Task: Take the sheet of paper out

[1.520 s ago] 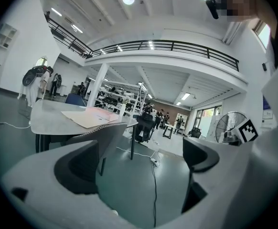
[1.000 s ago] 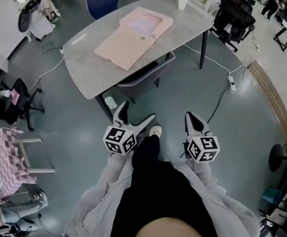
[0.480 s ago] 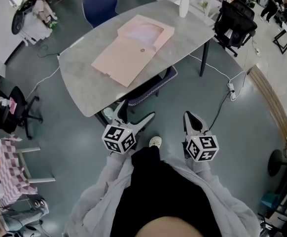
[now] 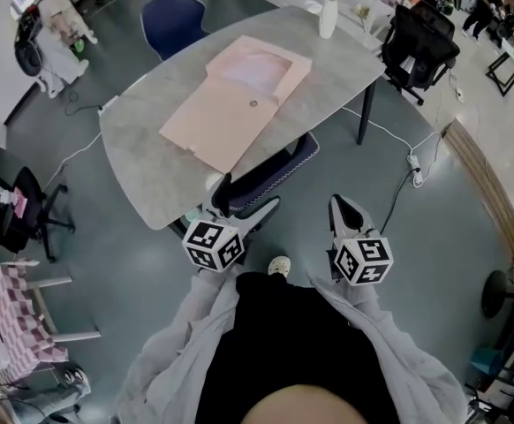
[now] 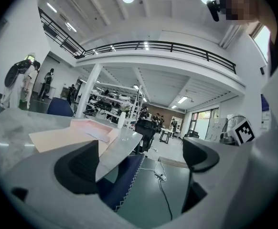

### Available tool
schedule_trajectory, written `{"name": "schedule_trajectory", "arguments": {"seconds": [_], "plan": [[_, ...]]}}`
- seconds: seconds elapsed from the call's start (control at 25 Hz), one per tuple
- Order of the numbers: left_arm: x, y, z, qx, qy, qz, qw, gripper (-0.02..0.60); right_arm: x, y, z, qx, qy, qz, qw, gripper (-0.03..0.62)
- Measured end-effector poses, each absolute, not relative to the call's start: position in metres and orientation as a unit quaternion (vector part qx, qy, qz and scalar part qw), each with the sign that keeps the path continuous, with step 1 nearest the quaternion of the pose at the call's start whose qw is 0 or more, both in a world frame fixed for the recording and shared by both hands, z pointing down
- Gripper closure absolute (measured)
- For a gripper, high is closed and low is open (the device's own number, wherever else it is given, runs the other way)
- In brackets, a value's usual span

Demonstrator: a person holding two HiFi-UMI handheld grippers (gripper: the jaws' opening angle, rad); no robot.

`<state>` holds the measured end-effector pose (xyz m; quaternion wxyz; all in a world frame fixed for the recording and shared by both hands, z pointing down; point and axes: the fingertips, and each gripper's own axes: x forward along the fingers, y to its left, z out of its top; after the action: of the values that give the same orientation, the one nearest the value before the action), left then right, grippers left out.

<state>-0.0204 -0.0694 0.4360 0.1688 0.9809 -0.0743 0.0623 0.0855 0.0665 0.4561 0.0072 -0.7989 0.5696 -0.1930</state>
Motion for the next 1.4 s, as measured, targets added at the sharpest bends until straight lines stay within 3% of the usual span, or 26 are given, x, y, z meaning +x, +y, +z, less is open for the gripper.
{"name": "schedule_trajectory", "arguments": {"seconds": [0.72,1.4], "plan": [[0.000,-0.065,0.454,0.977,-0.056,0.072,0.190,0.041,0.094,0.063,0.475,-0.795,0.566,-0.219,-0.002,0.585],[0.128,-0.098,0.449,0.976,-0.079,0.070,0.188,0.041,0.224,0.017,0.470,-0.772,0.596,-0.221,-0.004,0.585]]}}
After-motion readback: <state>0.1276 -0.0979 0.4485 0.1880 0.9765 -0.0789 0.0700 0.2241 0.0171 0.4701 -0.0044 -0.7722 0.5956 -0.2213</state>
